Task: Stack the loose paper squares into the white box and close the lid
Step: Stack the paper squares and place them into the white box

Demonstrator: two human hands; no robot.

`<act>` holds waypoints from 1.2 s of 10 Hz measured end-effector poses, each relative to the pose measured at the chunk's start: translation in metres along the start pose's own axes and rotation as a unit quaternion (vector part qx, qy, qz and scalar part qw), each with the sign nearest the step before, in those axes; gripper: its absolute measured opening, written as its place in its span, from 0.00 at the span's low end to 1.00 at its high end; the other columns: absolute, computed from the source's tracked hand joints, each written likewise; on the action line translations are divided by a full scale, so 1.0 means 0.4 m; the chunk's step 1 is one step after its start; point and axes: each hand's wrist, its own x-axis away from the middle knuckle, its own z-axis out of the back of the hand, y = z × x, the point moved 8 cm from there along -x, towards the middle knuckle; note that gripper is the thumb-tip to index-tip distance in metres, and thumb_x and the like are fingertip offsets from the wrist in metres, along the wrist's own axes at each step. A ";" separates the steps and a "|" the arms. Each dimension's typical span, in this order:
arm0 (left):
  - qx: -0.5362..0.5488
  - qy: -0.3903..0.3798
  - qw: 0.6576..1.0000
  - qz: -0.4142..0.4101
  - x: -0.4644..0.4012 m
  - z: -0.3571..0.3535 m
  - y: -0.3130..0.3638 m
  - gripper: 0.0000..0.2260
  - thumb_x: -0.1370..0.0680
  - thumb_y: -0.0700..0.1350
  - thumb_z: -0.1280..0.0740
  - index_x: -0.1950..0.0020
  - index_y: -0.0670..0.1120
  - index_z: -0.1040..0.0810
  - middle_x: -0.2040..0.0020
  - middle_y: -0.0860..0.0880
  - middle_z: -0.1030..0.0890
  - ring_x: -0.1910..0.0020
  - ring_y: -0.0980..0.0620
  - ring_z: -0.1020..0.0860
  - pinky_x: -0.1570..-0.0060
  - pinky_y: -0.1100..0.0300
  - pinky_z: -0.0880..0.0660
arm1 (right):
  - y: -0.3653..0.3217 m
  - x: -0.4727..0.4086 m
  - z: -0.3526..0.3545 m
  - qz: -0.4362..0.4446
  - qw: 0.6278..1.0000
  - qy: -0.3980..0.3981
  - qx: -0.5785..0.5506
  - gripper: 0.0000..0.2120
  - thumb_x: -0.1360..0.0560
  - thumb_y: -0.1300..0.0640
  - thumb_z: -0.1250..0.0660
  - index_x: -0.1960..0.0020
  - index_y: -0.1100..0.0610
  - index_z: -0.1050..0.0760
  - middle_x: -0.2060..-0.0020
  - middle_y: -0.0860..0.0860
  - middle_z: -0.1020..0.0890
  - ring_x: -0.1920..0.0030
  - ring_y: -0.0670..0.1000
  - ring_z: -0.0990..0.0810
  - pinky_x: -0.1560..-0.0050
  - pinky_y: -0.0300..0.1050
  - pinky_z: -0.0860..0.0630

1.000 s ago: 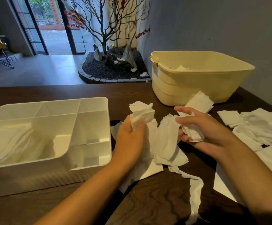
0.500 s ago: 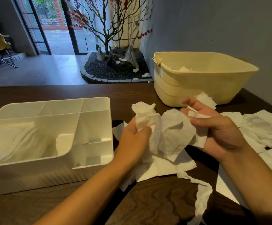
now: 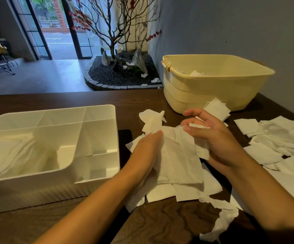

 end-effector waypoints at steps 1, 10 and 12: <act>0.035 0.021 0.999 0.002 0.004 0.001 0.006 0.09 0.17 0.54 0.40 0.57 0.57 0.27 0.51 0.51 0.23 0.43 0.43 0.25 0.30 0.42 0.30 | 0.006 -0.001 -0.014 -0.014 0.999 -0.021 -0.034 0.16 0.30 0.64 0.30 0.44 0.51 0.22 0.60 0.50 0.17 0.55 0.52 0.18 0.48 0.50 0.24; 0.142 0.083 0.986 0.007 -0.014 0.040 -0.056 0.22 0.22 0.36 0.32 0.31 0.53 0.30 0.40 0.50 0.20 0.42 0.49 0.20 0.43 0.52 0.21 | 0.054 0.000 -0.006 -0.138 0.989 0.001 -0.051 0.28 0.25 0.74 0.37 0.36 0.45 0.23 0.54 0.57 0.14 0.51 0.54 0.14 0.47 0.53 0.18; 0.141 0.097 0.985 0.002 -0.015 0.047 -0.064 0.23 0.23 0.38 0.32 0.30 0.54 0.30 0.39 0.50 0.20 0.41 0.48 0.21 0.39 0.46 0.22 | 0.029 0.013 -0.018 -0.121 0.991 -0.057 -0.001 0.27 0.24 0.74 0.37 0.32 0.50 0.26 0.65 0.51 0.14 0.59 0.46 0.14 0.46 0.50 0.20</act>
